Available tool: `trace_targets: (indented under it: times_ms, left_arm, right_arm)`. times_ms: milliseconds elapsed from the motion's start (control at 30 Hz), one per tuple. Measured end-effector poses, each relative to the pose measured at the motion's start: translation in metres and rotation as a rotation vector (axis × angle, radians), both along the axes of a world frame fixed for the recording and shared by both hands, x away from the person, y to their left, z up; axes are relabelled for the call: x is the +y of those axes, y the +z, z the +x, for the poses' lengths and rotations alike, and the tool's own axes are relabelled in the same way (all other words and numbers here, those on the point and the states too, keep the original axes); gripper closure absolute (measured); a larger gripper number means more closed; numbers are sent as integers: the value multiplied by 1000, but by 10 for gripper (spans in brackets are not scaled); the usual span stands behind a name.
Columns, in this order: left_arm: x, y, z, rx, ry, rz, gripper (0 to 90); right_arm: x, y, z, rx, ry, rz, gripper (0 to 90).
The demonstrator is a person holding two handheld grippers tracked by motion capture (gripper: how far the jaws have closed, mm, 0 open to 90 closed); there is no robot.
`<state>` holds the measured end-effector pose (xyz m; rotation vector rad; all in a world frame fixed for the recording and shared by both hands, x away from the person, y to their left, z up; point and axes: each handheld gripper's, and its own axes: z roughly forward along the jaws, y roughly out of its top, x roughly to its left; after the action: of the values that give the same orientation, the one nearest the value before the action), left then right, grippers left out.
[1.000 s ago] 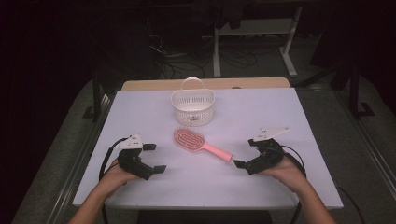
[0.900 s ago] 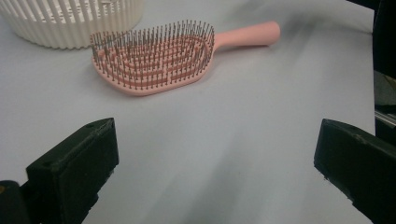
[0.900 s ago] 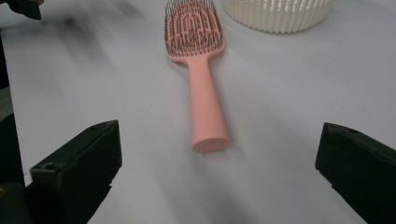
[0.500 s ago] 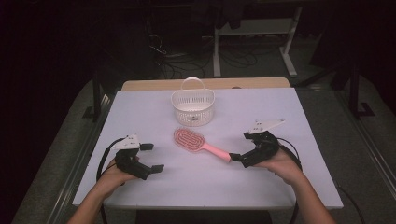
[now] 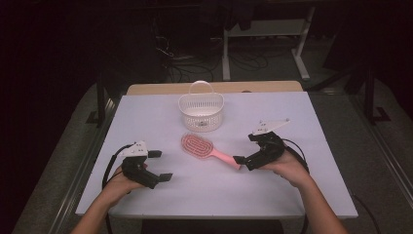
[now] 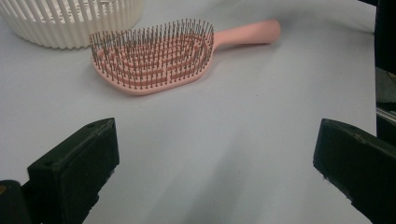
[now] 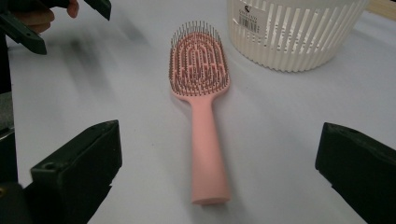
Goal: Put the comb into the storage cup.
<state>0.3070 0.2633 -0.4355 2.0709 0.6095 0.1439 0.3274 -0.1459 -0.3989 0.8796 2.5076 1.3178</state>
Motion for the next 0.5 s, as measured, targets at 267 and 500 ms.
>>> trace_targets:
  times_ms: [267,500]
  left_arm:
    - [-3,1,-1,-9,-7,8,2]
    - [-2,0,0,-8,-7,5,2]
  right_arm:
    - [5,2,5,-1,10,-5,0]
    - [11,7,11,-11,16,-5,0]
